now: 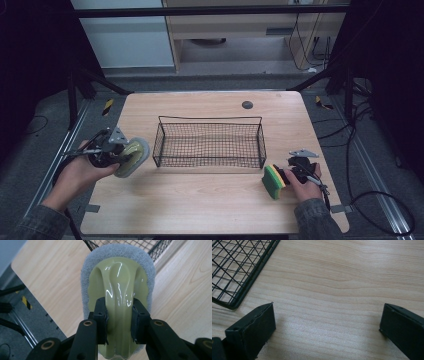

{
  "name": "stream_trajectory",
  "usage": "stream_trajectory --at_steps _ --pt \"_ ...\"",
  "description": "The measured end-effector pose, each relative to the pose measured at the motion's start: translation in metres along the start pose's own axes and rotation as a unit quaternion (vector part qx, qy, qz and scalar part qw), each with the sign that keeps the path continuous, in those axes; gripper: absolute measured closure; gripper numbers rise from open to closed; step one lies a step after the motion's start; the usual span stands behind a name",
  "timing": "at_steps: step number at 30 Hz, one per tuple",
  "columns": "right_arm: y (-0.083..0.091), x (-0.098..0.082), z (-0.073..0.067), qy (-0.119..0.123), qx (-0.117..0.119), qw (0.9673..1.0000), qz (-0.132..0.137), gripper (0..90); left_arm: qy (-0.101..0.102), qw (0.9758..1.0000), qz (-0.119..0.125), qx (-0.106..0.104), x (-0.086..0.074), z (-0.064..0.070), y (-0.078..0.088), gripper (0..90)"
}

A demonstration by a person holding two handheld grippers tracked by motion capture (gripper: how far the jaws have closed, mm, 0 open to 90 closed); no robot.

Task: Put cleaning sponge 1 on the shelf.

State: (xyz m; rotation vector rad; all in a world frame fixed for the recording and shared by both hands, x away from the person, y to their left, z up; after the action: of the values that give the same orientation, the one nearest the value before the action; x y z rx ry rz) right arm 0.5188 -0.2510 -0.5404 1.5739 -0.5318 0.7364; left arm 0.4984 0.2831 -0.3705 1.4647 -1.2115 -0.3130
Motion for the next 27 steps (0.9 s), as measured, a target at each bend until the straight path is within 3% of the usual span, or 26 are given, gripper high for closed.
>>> stream_trajectory --at_steps 15,27 --pt "0.0 0.0 0.0 0.002 0.001 1.0 0.0 0.4 -0.028 0.9993 0.014 0.022 0.036 -0.012 0.01 70.1" --pt "0.0 0.0 0.0 0.003 0.001 1.0 0.0 0.4 -0.042 0.9985 0.019 0.03 0.052 -0.02 0.007 70.1"
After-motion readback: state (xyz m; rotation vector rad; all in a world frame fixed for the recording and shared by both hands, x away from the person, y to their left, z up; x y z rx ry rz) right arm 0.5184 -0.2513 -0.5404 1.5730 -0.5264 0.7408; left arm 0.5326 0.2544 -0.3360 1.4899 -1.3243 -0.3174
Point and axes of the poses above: each handheld gripper's, and its own axes: y roughly backward along the jaws, x roughly out of its top, z roughly to its right, the point moved 4 cm from there along -y, roughly forward along the jaws, and after that the axes turned 3 degrees about -y, right-handed, at the moved point
